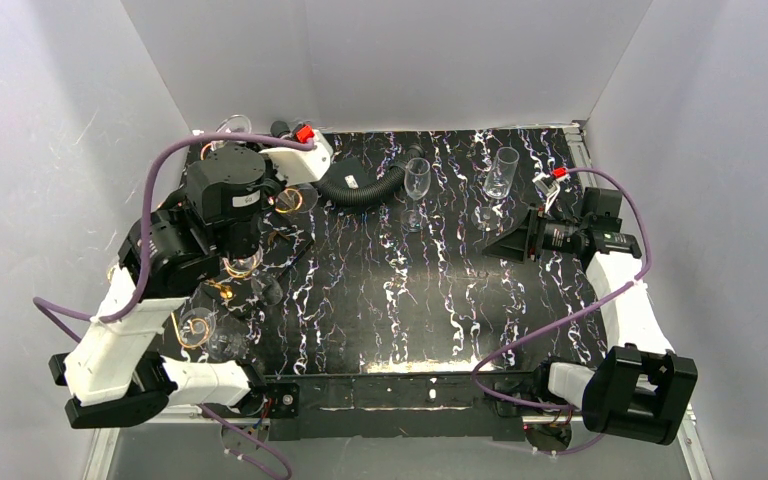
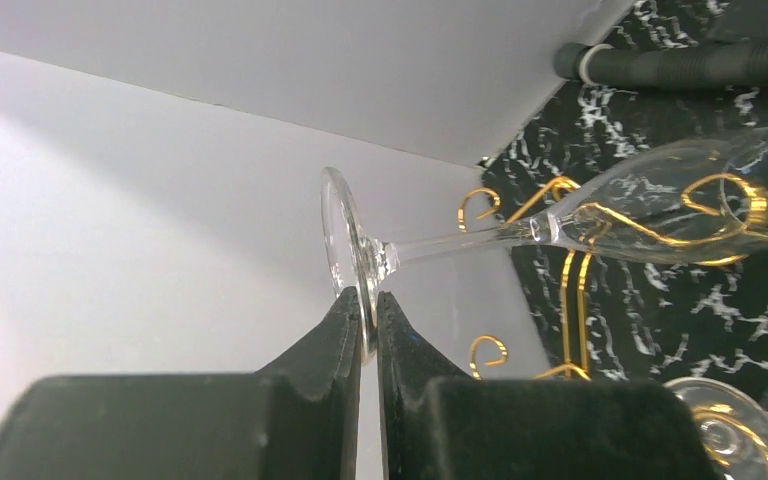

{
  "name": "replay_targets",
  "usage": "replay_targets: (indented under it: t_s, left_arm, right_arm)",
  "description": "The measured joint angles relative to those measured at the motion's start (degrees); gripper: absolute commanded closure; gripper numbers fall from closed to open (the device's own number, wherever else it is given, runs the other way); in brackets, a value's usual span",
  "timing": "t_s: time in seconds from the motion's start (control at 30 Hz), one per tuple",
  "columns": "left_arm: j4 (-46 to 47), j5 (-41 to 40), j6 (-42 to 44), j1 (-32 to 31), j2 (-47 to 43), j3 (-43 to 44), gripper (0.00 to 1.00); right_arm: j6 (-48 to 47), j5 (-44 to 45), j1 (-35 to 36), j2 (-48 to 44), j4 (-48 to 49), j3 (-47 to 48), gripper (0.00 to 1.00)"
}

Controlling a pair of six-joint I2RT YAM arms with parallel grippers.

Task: Place the wine glass upside down on the wine glass rack

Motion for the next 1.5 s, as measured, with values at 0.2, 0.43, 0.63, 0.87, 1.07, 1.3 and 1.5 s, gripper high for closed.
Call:
replay_targets:
  t_s: [0.2, 0.43, 0.63, 0.87, 1.07, 1.3, 1.5]
  left_arm:
    - [5.95, -2.54, 8.0, 0.0, -1.05, -0.39, 1.0]
    - [11.74, -4.46, 14.69, 0.0, -5.09, -2.34, 1.0]
    - [19.17, -5.92, 22.88, 0.04, -6.29, -5.55, 1.0]
    - [23.56, -5.22, 27.41, 3.69, -4.04, -6.73, 1.0]
    - [20.22, -3.98, 23.65, 12.02, -3.48, -8.33, 1.0]
    - [19.91, -3.45, 21.59, 16.65, -4.13, -9.88, 1.0]
    - [20.46, -3.28, 21.53, 21.03, -6.86, -14.84, 1.0]
  right_arm:
    - [-0.74, -0.7, 0.0, 1.33, -1.09, 0.11, 0.26]
    - [-1.01, -0.81, 0.0, 1.92, -1.79, 0.42, 0.27]
    - [-1.25, -0.81, 0.0, 2.05, -2.19, 0.42, 0.27]
    - [-1.42, -0.81, -0.09, 2.08, -2.21, 0.42, 0.27]
    - [-1.44, -0.83, -0.31, 2.1, -2.23, 0.42, 0.26]
    - [-1.62, -1.27, -0.44, 2.19, -2.25, 0.42, 0.26]
    - [-1.77, -1.99, -0.44, 2.45, -2.34, 0.44, 0.26]
